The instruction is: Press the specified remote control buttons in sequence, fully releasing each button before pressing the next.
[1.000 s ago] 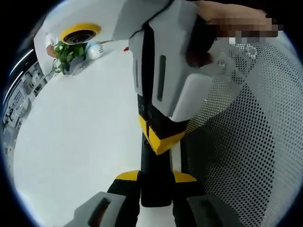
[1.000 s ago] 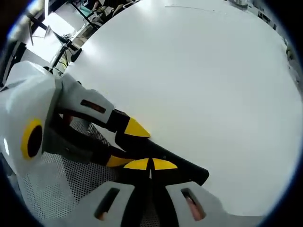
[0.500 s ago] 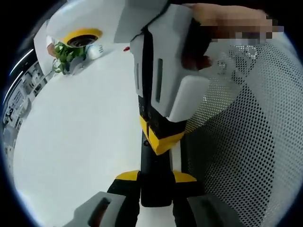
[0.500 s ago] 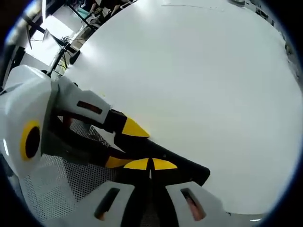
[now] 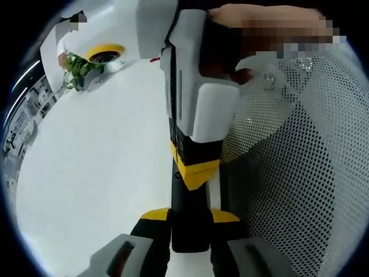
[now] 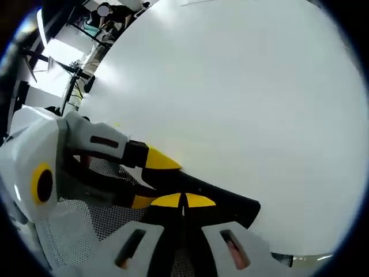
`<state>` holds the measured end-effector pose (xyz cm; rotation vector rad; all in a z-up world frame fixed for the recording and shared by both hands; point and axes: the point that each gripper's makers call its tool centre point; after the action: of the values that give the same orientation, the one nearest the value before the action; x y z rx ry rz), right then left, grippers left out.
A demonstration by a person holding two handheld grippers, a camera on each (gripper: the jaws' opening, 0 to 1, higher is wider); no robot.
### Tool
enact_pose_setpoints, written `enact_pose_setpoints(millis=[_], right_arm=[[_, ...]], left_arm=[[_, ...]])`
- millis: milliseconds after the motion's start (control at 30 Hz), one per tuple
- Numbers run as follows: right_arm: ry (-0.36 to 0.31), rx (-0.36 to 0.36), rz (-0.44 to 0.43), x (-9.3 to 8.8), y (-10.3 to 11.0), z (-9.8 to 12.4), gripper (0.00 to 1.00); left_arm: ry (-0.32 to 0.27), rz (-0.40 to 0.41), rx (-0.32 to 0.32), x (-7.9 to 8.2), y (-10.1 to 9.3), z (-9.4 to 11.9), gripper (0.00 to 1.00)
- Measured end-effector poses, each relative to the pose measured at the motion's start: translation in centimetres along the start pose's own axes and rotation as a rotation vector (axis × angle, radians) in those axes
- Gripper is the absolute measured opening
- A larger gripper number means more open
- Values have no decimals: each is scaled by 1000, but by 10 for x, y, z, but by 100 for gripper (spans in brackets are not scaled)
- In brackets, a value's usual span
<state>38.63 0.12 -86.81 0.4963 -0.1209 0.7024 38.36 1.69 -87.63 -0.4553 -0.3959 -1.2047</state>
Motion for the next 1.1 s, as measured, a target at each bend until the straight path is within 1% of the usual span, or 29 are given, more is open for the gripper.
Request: enact_pose_setpoints(millis=[100,300,367,433,600,733,833,1100], right_arm=[[1,-15,31,1,1,0,0],[-2,-29,52,2,0,0,0],[-17,-50,81,5,-1,0,0],[-13,-60,102,5,-1,0,0],[-22,-60,90,5,-3,-1,0],[-26,-72,130,5,-3,-1,0],[-31,-74,125,5,-4,-1,0],[-40,-81,157,5,-4,-1,0]], left_arm=[[0,0,-2,0,0,0,25],[0,2,-2,0,0,0,25],[1,2,-2,0,0,0,25],[2,1,-2,0,0,0,25],[0,2,-4,0,0,0,25],[-1,6,-5,0,0,0,25],[-3,8,-6,0,0,0,25],[-8,11,-8,0,1,0,25]])
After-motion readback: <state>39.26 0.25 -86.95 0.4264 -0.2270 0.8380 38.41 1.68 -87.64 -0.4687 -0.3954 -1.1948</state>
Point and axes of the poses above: the point that each gripper's makers call its tool centre point, and the gripper's own axes: z roughly backward along the fingers, y roughly to its left, x roughly out of its top, and after that the axes turned 13 degrees about z, right-handed
